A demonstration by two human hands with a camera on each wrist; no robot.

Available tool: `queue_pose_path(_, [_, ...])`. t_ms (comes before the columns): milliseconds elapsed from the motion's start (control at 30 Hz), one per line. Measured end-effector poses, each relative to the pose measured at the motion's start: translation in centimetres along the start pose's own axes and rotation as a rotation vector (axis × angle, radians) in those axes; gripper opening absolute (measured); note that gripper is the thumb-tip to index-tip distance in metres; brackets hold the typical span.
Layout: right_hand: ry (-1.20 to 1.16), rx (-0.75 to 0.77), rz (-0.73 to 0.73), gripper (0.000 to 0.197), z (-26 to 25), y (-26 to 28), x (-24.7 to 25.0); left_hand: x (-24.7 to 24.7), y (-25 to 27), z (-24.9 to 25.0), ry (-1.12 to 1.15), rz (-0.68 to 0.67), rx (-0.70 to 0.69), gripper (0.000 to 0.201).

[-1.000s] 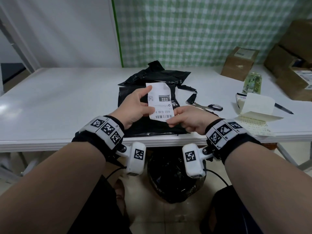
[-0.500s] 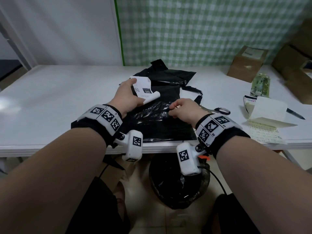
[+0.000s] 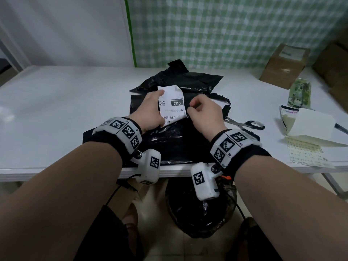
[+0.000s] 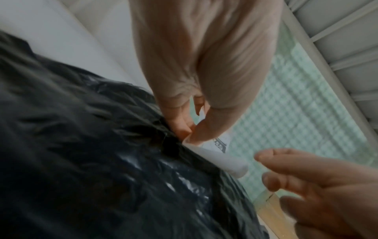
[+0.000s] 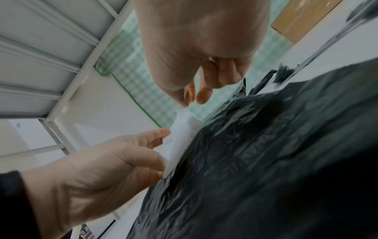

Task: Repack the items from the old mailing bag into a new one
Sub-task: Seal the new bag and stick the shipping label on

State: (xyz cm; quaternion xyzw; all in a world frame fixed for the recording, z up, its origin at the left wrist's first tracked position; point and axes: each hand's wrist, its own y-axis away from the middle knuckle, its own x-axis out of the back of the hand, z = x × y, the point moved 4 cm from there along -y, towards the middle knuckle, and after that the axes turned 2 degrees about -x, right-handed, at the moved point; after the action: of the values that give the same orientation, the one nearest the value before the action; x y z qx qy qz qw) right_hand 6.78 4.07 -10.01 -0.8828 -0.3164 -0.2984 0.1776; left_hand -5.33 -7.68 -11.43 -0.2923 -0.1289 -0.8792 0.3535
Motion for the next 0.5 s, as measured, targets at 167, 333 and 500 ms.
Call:
queue_pose_path(167, [0.277, 0.076, -0.369, 0.033, 0.2, 0.3, -2.6, -0.7, -0.4, -1.0, -0.171, -0.039, 0.01, 0.102])
queue_pose_path(333, [0.369, 0.035, -0.478, 0.036, 1.1, 1.0, -2.9, -0.3, 0.0, -1.1, -0.32, 0.018, 0.108, 0.092])
queue_pose_path(500, [0.405, 0.035, -0.553, 0.04, 1.3, 1.3, -2.8, 0.6, 0.4, -0.2, -0.454, 0.102, 0.049, 0.053])
